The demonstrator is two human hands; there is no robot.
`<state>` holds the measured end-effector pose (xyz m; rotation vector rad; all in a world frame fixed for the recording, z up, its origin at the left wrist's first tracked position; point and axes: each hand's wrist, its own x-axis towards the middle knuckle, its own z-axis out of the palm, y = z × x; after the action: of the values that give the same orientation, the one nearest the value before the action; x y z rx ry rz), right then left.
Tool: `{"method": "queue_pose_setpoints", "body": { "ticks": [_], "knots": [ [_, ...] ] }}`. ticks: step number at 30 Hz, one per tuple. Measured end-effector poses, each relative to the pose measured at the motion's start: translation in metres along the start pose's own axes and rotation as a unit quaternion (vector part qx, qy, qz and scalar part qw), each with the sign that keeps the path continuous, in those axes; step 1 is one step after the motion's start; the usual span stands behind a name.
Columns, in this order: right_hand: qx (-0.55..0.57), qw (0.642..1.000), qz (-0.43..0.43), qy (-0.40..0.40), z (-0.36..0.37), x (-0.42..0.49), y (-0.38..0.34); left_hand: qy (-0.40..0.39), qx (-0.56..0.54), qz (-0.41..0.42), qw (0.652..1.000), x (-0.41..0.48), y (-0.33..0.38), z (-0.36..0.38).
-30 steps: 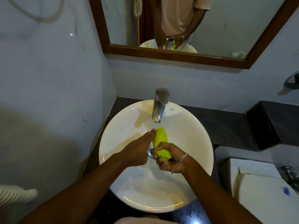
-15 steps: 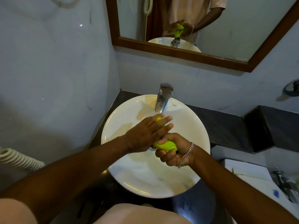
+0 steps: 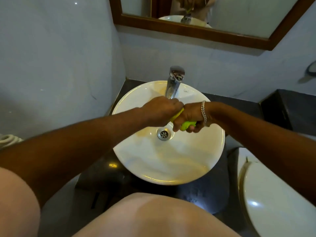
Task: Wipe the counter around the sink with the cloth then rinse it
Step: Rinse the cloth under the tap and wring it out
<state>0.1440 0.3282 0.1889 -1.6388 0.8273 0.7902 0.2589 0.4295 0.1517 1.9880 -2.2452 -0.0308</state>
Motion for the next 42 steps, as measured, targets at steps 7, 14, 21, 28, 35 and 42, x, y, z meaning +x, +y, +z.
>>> {"method": "queue_pose_setpoints", "body": {
  "ticks": [7,14,21,28,35,42],
  "knots": [
    [-0.118,0.973,-0.062,0.188,0.01,0.007,-0.011,-0.051,0.033,-0.066,0.996,0.011,0.0,-0.018],
    [-0.295,0.901,-0.107,0.301,0.022,0.019,-0.007,-0.116,-0.004,-0.106,0.988,0.018,0.002,-0.018],
    [-0.311,0.869,-0.14,0.359,0.025,0.032,0.01,-0.173,-0.056,-0.122,0.976,0.027,-0.002,-0.004],
    [-0.354,0.838,-0.127,0.395,0.024,0.045,0.014,-0.2,-0.111,-0.164,0.96,0.029,-0.013,0.012],
    [-0.381,0.816,-0.126,0.416,0.024,0.045,0.012,-0.244,-0.189,-0.182,0.934,0.027,-0.021,0.009],
    [-0.365,0.814,-0.12,0.436,0.029,0.038,0.003,-0.286,-0.274,-0.202,0.896,0.028,-0.025,-0.01]
  ]
}}
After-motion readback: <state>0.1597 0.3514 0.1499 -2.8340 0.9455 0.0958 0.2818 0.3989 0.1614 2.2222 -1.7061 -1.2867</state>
